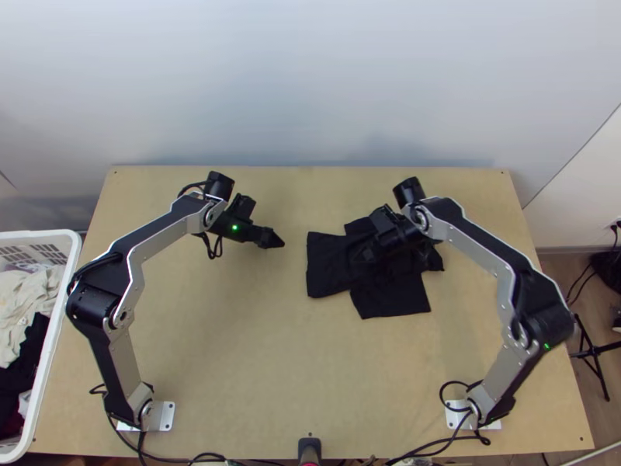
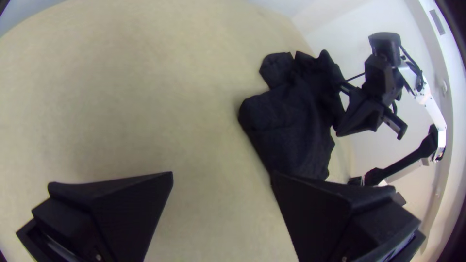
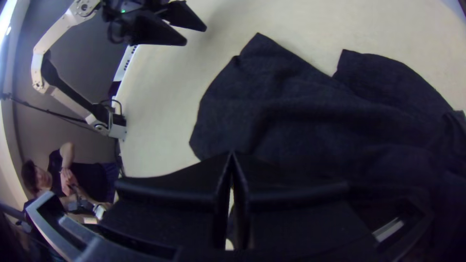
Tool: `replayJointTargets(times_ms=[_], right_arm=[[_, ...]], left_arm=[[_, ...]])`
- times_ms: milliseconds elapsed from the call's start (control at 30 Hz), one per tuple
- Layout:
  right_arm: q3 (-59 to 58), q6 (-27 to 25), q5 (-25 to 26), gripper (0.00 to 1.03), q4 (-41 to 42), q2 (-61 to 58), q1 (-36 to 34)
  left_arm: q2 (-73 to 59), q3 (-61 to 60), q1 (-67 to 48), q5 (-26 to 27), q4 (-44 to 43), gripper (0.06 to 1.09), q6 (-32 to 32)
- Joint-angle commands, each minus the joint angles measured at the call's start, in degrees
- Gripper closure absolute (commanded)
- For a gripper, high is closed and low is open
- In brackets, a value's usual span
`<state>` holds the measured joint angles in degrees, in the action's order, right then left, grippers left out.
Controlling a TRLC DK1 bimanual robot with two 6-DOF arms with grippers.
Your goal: Fold the t-shirt
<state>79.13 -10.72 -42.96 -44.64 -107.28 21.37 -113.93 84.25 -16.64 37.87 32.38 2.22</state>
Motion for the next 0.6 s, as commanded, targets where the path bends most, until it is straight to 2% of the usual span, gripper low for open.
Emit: replayJointTargets(times_ms=[0, 333, 567], right_arm=[[2.87, 1.93, 5.52, 1.00, 4.13, -7.24, -1.85], [3.04, 0.61, 5.61, 1.00, 2.98, -1.26, -17.50], [-0.12, -10.02, 5.78, 1.00, -7.92, 1.90, -29.36]], left_arm=[[1.87, 1.09, 1.09, -3.59, 4.27, 0.11, 2.53], [5.30, 1.97, 1.35, -3.68, 7.43, 0.11, 2.97], [4.94, 1.80, 2.05, -3.68, 8.22, 0.11, 2.88]])
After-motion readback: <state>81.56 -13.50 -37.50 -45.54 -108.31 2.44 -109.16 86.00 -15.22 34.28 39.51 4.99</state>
